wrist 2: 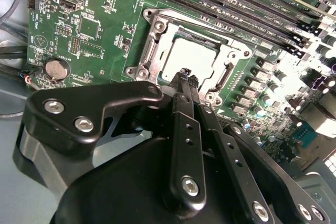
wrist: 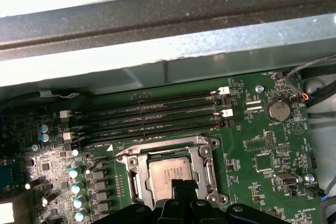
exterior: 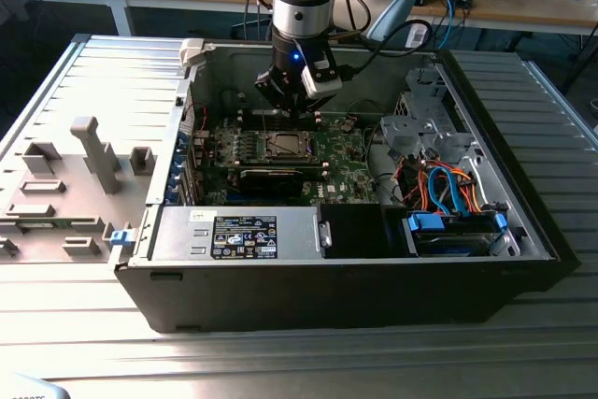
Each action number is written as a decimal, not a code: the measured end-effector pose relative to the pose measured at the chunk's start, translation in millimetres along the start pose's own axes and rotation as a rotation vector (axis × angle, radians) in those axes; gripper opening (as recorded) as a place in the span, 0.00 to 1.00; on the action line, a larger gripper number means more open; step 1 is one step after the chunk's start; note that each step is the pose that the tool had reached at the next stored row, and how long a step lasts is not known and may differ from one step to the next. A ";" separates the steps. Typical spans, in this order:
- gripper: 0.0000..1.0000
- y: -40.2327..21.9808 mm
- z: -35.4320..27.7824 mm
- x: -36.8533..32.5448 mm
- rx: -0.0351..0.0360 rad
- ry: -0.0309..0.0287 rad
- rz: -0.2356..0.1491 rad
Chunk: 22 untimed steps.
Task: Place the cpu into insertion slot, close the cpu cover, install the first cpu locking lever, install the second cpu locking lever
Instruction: 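Install the first cpu locking lever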
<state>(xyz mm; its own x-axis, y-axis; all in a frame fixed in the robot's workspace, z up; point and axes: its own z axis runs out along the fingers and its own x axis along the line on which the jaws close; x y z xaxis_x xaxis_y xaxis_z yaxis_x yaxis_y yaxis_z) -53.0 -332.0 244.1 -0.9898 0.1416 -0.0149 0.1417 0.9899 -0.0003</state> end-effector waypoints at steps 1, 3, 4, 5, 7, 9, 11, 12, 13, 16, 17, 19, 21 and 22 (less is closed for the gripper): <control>0.11 0.0 0.0 0.0 0.0000 0.0000 0.000; 0.11 0.0 0.0 0.0 0.0000 0.0000 -0.001; 0.11 0.0 0.0 0.0 0.0000 0.0000 -0.002; 0.11 0.0 0.0 0.0 0.0000 0.0000 -0.002; 0.11 0.0 0.0 0.0 -0.0001 0.0000 -0.003; 0.11 0.0 0.0 0.0 0.0000 0.0000 -0.004; 0.11 0.0 0.0 0.0 -0.0001 0.0000 -0.006; 0.11 0.0 0.0 0.0 -0.0001 0.0000 -0.007; 0.11 0.0 0.0 0.0 -0.0001 0.0000 -0.007; 0.11 0.0 0.0 0.0 -0.0001 0.0000 -0.009; 0.11 0.0 0.0 0.0 -0.0001 0.0000 -0.010; 0.11 0.0 0.0 0.0 -0.0002 -0.0001 -0.011; 0.11 0.0 0.0 0.0 -0.0002 -0.0001 -0.012; 0.11 0.0 0.0 0.0 -0.0002 0.0000 -0.013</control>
<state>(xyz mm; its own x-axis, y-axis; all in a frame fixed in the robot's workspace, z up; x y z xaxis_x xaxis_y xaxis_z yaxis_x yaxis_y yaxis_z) -53.0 -332.0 244.1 -0.9915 0.1289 -0.0150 0.1289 0.9917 -0.0004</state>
